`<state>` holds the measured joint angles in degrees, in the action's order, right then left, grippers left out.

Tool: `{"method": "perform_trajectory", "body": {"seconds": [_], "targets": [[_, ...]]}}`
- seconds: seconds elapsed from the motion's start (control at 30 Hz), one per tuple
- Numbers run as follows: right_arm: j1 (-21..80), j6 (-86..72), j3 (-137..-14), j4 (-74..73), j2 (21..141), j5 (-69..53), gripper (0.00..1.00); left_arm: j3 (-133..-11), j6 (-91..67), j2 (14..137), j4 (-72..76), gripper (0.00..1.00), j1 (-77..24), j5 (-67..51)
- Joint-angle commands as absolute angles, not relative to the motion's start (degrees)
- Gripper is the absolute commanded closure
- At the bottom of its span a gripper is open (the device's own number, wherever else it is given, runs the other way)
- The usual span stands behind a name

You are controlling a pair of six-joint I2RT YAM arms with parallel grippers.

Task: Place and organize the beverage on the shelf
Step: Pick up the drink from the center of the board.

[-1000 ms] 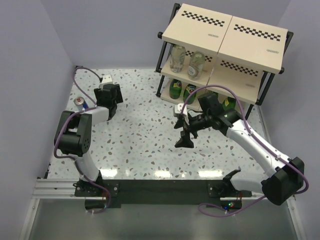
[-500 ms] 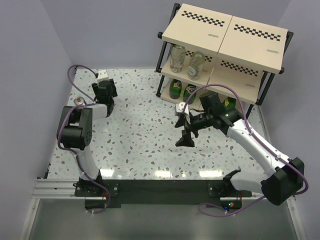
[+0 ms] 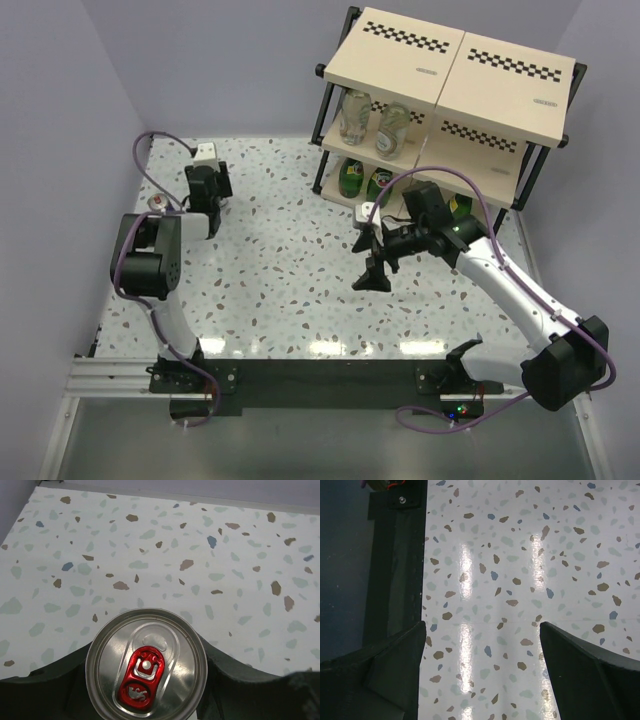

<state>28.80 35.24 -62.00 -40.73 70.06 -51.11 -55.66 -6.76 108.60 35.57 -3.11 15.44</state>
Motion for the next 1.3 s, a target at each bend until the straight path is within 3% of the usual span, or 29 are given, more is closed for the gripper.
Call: {"method": "perform_trajectory", "body": {"seconds": [0.0, 0.3, 0.6, 0.8, 0.9, 0.93, 0.97, 1.0, 1.1, 1.27], "targets": [[28.5, 37.0, -62.1, -40.9, 68.8, -53.5, 0.01, -52.5, -3.1, 100.2, 44.5, 1.0, -3.0, 6.9], [27.1, 38.6, -62.4, -42.5, 67.3, -53.6, 0.01, -50.4, -11.2, 86.5, 35.8, 1.0, -4.4, -8.2], [24.3, 39.5, -62.1, -43.1, 65.1, -54.5, 0.01, -57.3, -6.6, 76.1, 20.1, 1.0, -12.1, -16.3], [24.4, 30.8, -60.0, -34.2, 62.6, -52.1, 0.04, -57.7, -11.0, 68.6, 15.7, 1.0, -15.0, -27.0], [25.5, 21.3, -61.0, -26.6, 61.2, -42.6, 0.31, -56.5, -15.9, 65.6, 15.6, 1.0, -16.1, -30.3], [25.7, 19.3, -63.7, -26.1, 61.3, -38.2, 0.58, -56.2, -18.7, 64.6, 16.3, 1.0, -16.3, -31.1], [25.8, 18.6, -65.5, -26.6, 62.7, -35.8, 0.74, -55.7, -20.0, 64.3, 16.5, 1.0, -17.4, -32.2], [26.0, 16.5, -67.5, -26.7, 63.6, -33.7, 0.96, -55.5, -22.5, 64.2, 16.6, 1.0, -17.9, -32.5], [28.1, 13.0, -74.1, -27.2, 66.6, -26.8, 1.0, -56.1, -27.2, 64.2, 17.9, 1.0, -20.7, -33.0], [31.7, 8.1, -74.4, -19.3, 67.0, -10.8, 1.0, -58.5, -32.7, 65.7, 21.0, 1.0, -25.7, -32.4]]}}
